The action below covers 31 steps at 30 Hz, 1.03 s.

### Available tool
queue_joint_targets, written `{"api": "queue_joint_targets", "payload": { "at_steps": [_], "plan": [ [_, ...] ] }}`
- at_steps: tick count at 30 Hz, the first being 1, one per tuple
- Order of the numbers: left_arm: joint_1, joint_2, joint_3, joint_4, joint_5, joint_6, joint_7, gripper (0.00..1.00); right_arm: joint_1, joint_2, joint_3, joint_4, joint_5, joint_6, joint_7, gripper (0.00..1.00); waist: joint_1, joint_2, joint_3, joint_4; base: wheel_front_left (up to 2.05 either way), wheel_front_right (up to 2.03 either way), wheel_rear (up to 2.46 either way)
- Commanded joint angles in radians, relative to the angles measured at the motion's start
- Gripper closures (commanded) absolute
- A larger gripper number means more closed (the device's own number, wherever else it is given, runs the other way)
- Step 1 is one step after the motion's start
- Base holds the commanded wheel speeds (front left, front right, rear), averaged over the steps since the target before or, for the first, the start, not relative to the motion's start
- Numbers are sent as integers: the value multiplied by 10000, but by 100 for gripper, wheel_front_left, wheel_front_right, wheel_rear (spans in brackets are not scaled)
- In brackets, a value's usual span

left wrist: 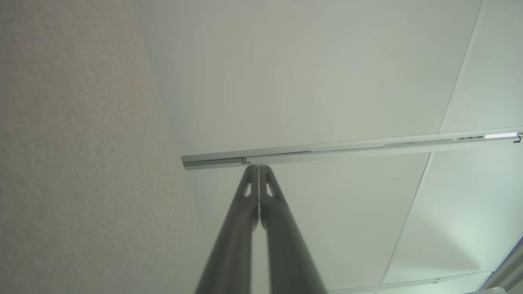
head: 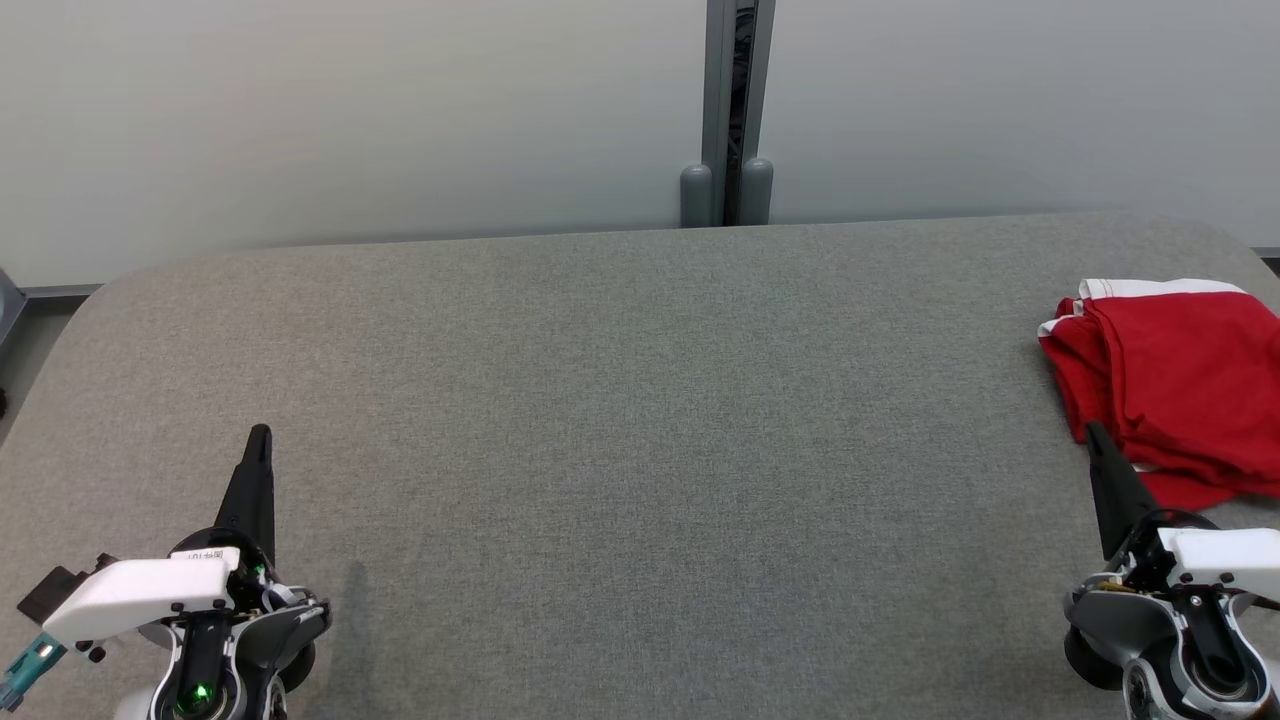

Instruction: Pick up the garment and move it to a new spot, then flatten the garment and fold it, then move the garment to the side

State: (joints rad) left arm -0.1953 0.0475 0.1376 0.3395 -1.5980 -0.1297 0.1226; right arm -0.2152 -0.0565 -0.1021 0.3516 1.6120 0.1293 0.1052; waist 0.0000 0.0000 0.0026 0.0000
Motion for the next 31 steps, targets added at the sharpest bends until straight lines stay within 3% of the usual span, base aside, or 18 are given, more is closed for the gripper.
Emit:
{"api": "queue_joint_targets", "payload": {
  "at_steps": [1,31],
  "plan": [
    [-195,53,29,6,-4,-41,1,100,-53,-15,-35,17,-33,25,40,100,0,0,0,0,0,0,0],
    [-195,53,29,5,-4,-41,1,100,-55,2,-61,17,-70,25,77,100,0,0,0,0,0,0,0]
  ]
}}
